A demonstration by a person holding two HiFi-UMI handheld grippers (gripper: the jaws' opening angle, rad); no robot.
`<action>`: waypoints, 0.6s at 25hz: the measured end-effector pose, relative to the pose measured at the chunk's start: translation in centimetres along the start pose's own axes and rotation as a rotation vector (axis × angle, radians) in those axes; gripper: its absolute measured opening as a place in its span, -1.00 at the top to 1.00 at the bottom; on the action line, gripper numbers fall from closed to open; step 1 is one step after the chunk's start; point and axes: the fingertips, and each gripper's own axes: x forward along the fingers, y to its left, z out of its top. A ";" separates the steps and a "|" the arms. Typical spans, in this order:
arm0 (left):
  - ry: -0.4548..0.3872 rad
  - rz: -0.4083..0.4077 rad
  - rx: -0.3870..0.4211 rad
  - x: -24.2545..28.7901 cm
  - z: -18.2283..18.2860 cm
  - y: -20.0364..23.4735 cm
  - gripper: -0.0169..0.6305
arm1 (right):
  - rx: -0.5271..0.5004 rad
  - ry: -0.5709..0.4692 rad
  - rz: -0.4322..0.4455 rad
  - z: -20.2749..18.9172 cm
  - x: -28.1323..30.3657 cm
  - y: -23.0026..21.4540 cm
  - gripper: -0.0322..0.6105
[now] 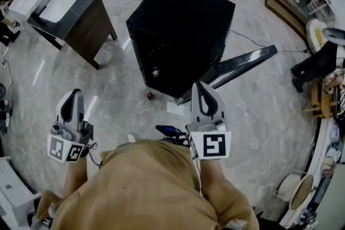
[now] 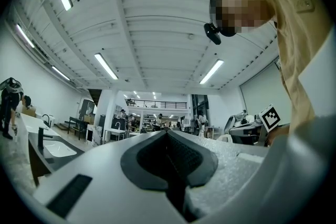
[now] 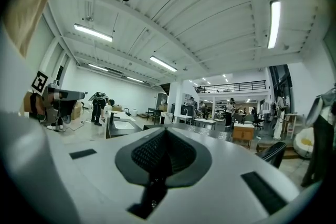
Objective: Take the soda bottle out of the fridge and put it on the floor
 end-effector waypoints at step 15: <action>-0.054 0.013 0.004 -0.7 2.7 -0.4 0.96 | 0.020 -0.018 -0.123 0.8 -5.5 -3.1 0.90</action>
